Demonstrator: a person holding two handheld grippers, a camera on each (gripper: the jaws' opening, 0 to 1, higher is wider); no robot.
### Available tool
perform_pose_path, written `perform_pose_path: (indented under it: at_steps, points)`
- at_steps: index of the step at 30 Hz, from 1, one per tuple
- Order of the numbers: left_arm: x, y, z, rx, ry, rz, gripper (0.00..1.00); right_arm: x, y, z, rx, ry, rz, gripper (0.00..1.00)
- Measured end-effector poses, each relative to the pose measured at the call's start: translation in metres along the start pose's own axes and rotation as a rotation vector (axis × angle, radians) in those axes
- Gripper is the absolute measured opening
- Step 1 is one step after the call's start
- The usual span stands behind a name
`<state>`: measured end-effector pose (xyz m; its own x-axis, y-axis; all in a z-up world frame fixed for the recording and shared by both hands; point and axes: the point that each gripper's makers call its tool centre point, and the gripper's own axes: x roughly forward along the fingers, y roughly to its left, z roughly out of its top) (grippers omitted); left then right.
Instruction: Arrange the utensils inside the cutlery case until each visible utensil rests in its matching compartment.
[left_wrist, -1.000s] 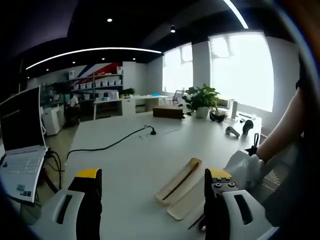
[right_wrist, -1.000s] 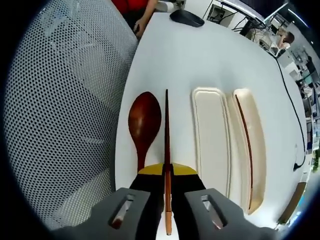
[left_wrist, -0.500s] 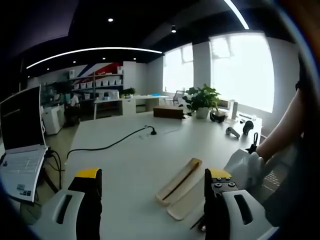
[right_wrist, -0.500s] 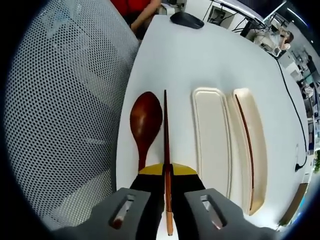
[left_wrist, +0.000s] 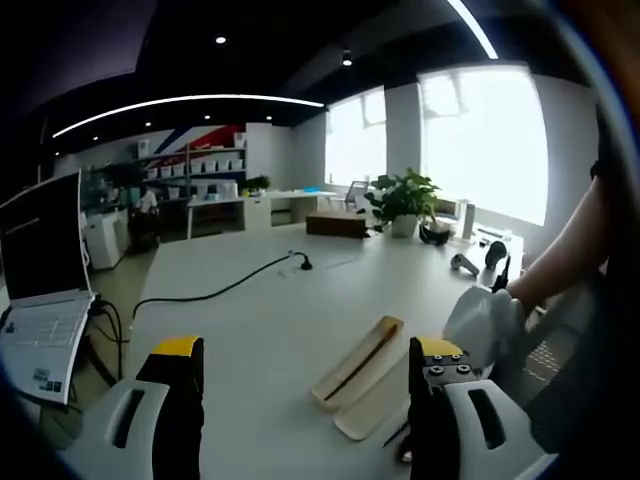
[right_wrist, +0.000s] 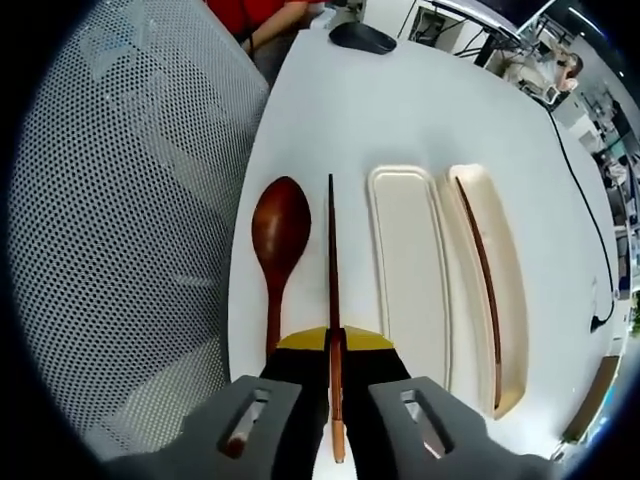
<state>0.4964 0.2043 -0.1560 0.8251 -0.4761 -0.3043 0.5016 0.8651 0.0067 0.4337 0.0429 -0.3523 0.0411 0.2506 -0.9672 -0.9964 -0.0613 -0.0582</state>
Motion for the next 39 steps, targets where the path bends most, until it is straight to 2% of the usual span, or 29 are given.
perform_pose_path:
  at_steps: [17,24,31,39]
  points:
    - [0.0,0.0,0.0,-0.003,-0.003,-0.004,0.87,-0.022,-0.018,-0.008,0.004,0.034,-0.036,0.0]
    - [0.0,-0.001,0.0,-0.002,0.0,-0.007,0.87,-0.034,-0.024,-0.006,0.01,0.028,-0.058,0.0]
    - [0.0,-0.001,0.001,-0.004,-0.002,-0.008,0.87,-0.032,-0.027,-0.011,0.006,0.052,-0.055,0.0]
    - [0.0,-0.002,0.001,-0.006,-0.004,-0.011,0.87,-0.041,-0.035,-0.019,0.0,0.078,-0.067,0.0]
